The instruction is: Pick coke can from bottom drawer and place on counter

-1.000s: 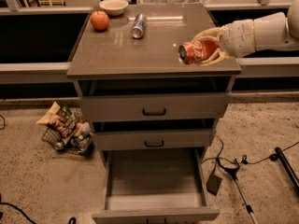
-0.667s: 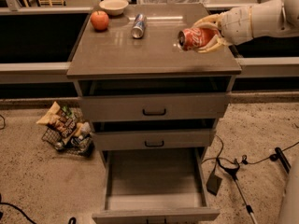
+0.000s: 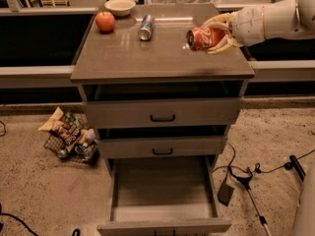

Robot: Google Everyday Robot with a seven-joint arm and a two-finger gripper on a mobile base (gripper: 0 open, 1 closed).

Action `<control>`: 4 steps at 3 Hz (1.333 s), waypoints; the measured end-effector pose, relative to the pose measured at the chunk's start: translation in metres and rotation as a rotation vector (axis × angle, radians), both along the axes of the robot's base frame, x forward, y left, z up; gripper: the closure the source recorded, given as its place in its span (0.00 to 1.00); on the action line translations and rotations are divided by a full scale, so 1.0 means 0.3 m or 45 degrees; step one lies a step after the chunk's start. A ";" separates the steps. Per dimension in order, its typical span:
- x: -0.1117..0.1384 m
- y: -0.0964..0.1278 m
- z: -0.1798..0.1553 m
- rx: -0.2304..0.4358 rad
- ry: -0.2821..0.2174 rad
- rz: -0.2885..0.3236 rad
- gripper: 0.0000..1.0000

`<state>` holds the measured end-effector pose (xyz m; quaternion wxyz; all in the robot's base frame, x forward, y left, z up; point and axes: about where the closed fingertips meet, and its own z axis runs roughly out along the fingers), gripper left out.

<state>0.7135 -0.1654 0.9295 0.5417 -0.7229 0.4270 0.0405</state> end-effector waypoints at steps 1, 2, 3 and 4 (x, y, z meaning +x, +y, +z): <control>0.064 0.006 -0.037 0.052 0.109 -0.048 1.00; 0.135 0.003 -0.083 0.101 0.302 -0.128 1.00; 0.176 0.008 -0.134 0.082 0.428 -0.176 1.00; 0.195 0.023 -0.169 0.049 0.492 -0.196 1.00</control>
Offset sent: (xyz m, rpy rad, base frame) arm 0.0914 -0.0261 -0.0195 0.1267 0.4474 -0.1959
